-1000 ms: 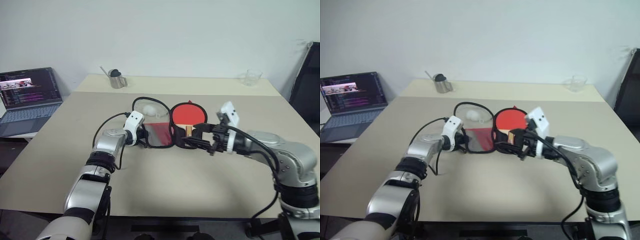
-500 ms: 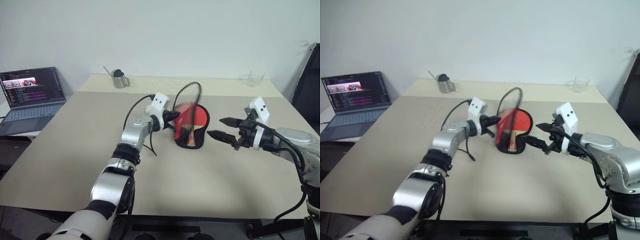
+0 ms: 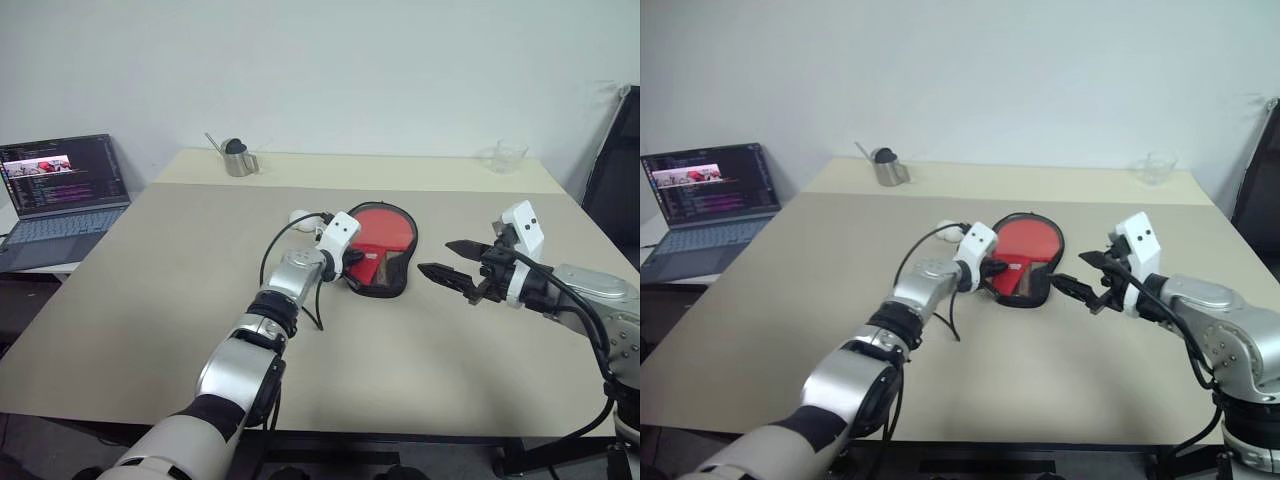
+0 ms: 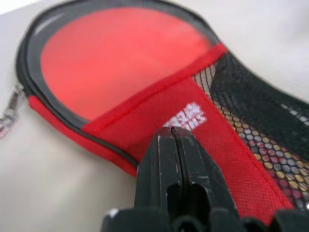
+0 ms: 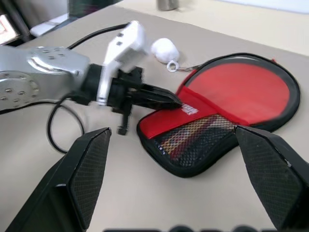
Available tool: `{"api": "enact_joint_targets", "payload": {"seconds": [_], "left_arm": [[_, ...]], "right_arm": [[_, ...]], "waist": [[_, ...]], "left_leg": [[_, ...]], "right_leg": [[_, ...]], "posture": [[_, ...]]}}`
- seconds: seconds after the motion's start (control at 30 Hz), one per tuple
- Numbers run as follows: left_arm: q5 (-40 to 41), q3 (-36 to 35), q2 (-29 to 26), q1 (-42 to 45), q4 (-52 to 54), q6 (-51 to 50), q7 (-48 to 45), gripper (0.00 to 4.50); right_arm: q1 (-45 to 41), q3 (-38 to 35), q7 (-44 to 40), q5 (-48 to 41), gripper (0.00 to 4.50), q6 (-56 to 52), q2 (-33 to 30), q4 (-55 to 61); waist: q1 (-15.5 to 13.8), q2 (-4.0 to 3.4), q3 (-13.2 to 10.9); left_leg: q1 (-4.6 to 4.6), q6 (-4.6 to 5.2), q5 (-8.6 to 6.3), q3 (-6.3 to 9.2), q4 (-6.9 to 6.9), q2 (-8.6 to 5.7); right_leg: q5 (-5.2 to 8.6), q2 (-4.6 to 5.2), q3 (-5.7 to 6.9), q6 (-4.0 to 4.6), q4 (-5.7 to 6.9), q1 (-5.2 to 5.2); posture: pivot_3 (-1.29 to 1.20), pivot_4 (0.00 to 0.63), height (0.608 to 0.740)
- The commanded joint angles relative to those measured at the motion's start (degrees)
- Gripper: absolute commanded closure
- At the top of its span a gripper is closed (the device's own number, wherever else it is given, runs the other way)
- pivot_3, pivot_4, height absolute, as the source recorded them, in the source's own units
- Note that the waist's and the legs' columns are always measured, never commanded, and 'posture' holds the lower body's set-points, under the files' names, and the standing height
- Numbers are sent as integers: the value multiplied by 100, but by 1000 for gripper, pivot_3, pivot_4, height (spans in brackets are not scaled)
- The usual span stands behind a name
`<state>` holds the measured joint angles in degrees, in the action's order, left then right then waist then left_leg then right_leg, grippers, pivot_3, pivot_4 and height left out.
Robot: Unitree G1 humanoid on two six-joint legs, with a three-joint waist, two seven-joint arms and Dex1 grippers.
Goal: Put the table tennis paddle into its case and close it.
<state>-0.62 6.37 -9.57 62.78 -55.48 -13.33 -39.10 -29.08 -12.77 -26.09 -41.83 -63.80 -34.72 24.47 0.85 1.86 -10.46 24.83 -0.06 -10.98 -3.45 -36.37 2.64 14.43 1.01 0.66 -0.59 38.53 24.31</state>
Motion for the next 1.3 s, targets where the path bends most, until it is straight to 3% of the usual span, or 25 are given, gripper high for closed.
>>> {"api": "enact_joint_targets", "payload": {"seconds": [0.03, 0.2, 0.37, 0.6, 0.93, 1.07, 1.3], "left_arm": [[450, -36, -636, -160, 1181, -20, -1565, 4469], [1390, -477, -1806, -652, 2709, -443, -3140, 4469], [1562, -595, -2391, -1076, 3258, -681, -3284, 4469], [1931, -653, -2516, -1788, 4441, -1328, -3130, 4469], [2304, -732, -2609, -2037, 5017, -1860, -3033, 4469], [2441, -748, -2798, -2080, 5072, -2053, -3095, 3612], [2432, -686, -2925, -2147, 5032, -1949, -2986, 1136]], "right_arm": [[-221, -33, 621, 123, 0, -274, 352, -380], [-665, -153, 1636, 442, 0, -442, 1364, -1449], [-963, -152, 2031, 809, 0, -41, 1946, -2424], [-1144, -337, 2048, 931, 0, 344, 2274, -3399], [-1090, -387, 1963, 783, 0, 215, 2578, -3656], [-1167, -476, 1933, 719, 0, 134, 2705, -3618], [-1186, -428, 1909, 788, 0, 96, 2845, -3616]], "waist": [[52, -1, 0], [126, -2, 1], [88, -4, 2], [62, -3, 1], [107, -3, 2], [138, -4, 2], [141, -3, 2]], "left_leg": [[0, 0, 1, 0, 1, 3], [-3, -1, 1, -1, 6, 12], [-4, -1, 2, 2, 4, 9], [3, 0, 1, 2, -1, 5], [-8, 1, 2, 2, -2, 12], [-10, 0, 2, 1, -2, 14], [-11, 0, 2, 0, -2, 13]], "right_leg": [[0, 0, 0, 1, 3, 1], [-12, 5, -6, 30, 6, 2], [-5, 5, -3, 21, 13, 2], [0, 14, -2, 6, 9, -1], [2, 5, -7, 5, 25, -1], [3, 3, -9, 5, 26, -1], [4, 4, -9, 7, 28, -1]], "posture": [[0, 150, 740], [0, 150, 740], [0, 150, 740], [0, 150, 740], [0, 150, 740], [0, 150, 740], [0, 150, 740]]}}
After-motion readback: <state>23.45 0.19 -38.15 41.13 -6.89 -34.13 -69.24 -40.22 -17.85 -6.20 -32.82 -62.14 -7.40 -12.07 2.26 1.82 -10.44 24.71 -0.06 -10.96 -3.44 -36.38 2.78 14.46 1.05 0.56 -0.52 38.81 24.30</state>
